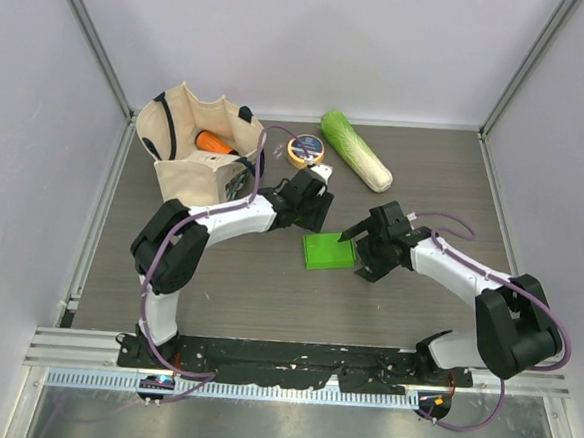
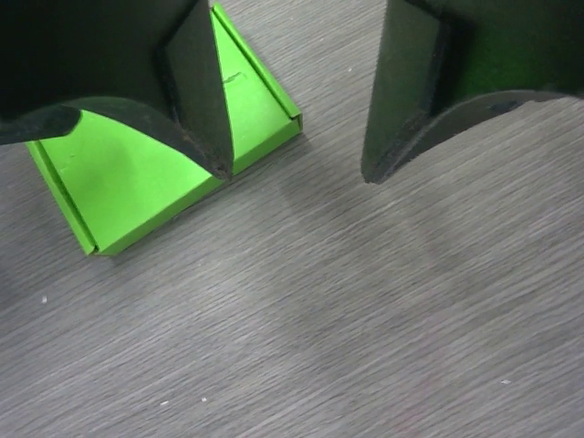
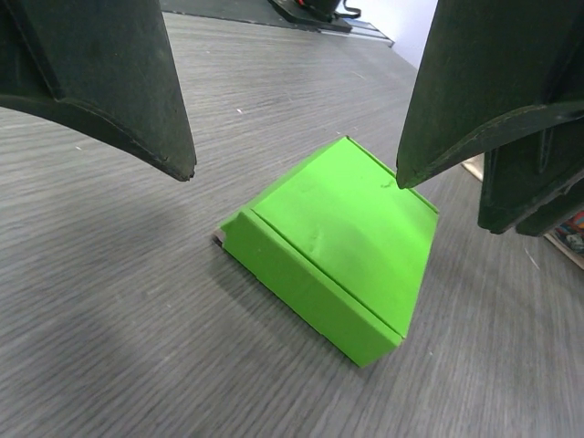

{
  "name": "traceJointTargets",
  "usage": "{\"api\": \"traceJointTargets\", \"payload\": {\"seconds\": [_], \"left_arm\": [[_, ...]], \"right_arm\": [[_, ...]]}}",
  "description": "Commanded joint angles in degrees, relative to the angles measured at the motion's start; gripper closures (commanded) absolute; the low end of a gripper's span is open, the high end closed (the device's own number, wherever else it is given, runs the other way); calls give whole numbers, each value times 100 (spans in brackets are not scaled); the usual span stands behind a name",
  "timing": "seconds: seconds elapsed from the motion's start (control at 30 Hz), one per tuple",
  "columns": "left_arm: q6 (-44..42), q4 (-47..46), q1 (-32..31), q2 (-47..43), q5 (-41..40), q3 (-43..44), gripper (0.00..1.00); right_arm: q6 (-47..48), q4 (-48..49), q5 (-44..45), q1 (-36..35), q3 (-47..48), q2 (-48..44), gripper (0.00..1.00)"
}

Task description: Fold the paper box

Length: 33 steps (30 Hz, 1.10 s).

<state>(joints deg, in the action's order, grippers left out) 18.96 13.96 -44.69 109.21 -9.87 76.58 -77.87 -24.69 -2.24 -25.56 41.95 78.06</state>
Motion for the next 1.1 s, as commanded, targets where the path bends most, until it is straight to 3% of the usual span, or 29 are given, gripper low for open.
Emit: {"api": "traceJointTargets", "payload": {"seconds": [0.0, 0.13, 0.23, 0.27, 0.43, 0.53, 0.77, 0.9, 1.0, 1.07], "left_arm": [[388, 123, 171, 432, 766, 662, 45], [415, 1072, 215, 1137, 960, 1491, 70], [477, 1188, 223, 1375, 960, 1641, 77], [486, 1093, 215, 1401, 1222, 1519, 84], [407, 741, 197, 1226, 1899, 1079, 95], [398, 722, 188, 1138, 2269, 903, 100], [380, 371, 22, 1225, 3280, 552, 100], [591, 108, -31, 1200, 3369, 323, 100], [661, -16, -40, 1217, 3456, 253, 100], [775, 37, -49, 1199, 3282, 270, 100]], "right_arm": [[-449, 482, 136, -37, 173, 104, 4], [-633, 570, 171, -45, 199, 323, 5], [-765, 710, 127, -45, 164, 473, 6], [-870, 868, 197, -63, 94, 525, 7], [-888, 1124, 558, -98, 76, 700, 8], [-879, 1369, 628, -160, 172, 937, 9], [-844, 2424, 505, -423, 401, 1466, 11], [-1063, 2434, 610, -590, 410, 1475, 11], [-1336, 3126, 681, -608, 111, 1317, 12], [-1075, 2735, 794, -608, 346, 1299, 12]]}}
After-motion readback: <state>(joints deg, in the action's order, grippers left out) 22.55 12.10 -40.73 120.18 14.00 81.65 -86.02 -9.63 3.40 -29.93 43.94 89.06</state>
